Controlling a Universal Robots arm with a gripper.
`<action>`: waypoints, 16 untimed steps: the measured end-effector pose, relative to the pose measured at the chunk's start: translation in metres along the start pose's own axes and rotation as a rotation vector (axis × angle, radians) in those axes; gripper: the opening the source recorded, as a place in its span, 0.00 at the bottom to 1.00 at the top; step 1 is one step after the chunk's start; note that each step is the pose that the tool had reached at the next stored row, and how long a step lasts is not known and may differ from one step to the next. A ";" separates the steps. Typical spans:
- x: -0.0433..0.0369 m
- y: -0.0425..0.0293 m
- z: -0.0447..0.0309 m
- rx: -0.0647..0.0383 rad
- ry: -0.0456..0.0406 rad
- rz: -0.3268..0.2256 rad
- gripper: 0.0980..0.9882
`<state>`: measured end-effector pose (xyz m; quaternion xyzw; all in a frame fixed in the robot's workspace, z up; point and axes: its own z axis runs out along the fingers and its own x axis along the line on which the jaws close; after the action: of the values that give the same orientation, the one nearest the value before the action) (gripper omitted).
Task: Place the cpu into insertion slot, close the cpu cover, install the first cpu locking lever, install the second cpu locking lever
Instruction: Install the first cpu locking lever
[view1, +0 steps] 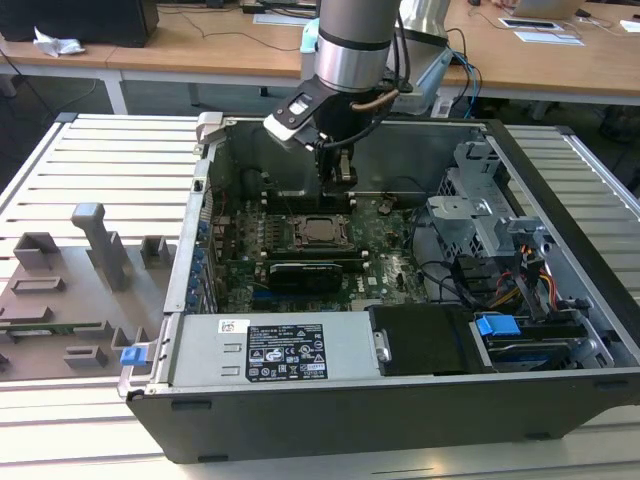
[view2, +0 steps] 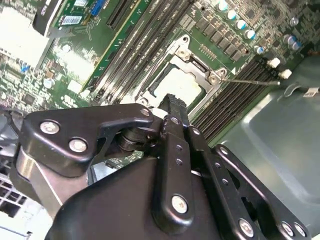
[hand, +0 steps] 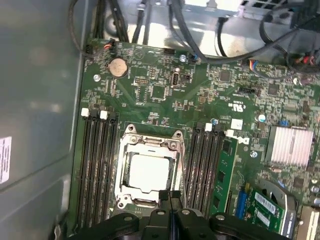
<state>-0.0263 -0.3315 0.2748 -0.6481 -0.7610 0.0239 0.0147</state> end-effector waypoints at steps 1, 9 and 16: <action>0.0000 0.0000 0.0000 0.000 -0.0024 -0.043 0.01; 0.0000 0.0000 0.0000 -0.003 -0.0163 -0.294 0.01; 0.0000 0.0000 0.0000 -0.004 -0.0232 -0.418 0.01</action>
<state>-0.0263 -0.3315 0.2748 -0.4757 -0.8791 0.0264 0.0095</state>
